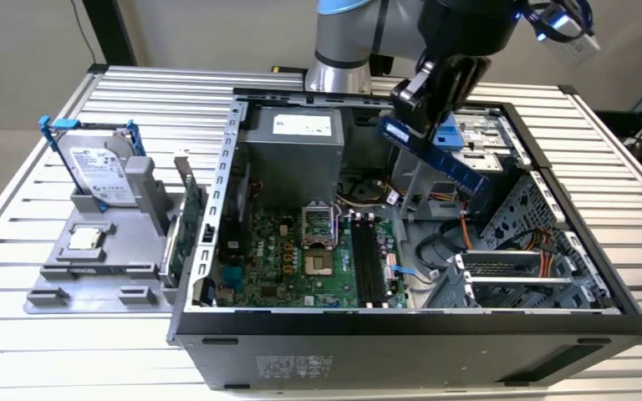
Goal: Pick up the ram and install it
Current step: 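Insert the ram into the slot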
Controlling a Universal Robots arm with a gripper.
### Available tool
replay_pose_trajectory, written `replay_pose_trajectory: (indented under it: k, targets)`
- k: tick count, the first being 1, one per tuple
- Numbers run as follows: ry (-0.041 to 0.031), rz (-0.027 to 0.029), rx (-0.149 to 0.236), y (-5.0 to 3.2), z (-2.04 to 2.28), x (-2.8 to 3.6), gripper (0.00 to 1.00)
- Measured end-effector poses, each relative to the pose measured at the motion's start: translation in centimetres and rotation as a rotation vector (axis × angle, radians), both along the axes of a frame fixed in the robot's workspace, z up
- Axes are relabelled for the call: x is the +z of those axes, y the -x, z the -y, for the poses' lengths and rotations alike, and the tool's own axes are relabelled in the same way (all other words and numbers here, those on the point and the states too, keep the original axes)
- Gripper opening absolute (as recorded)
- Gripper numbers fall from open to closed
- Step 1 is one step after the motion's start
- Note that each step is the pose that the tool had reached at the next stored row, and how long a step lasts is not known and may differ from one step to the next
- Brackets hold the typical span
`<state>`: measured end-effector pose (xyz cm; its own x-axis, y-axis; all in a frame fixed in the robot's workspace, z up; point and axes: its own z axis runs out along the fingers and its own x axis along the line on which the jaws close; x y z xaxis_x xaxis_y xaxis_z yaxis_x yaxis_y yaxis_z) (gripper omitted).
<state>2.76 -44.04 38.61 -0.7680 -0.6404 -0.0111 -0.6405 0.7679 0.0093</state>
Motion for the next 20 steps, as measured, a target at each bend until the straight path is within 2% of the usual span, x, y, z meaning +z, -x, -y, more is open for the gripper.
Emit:
replay_pose_trajectory:
  k: [20]
  targets:
    - [0.0004, -0.0006, -0.281, 0.00, 0.00, -0.06, 0.00]
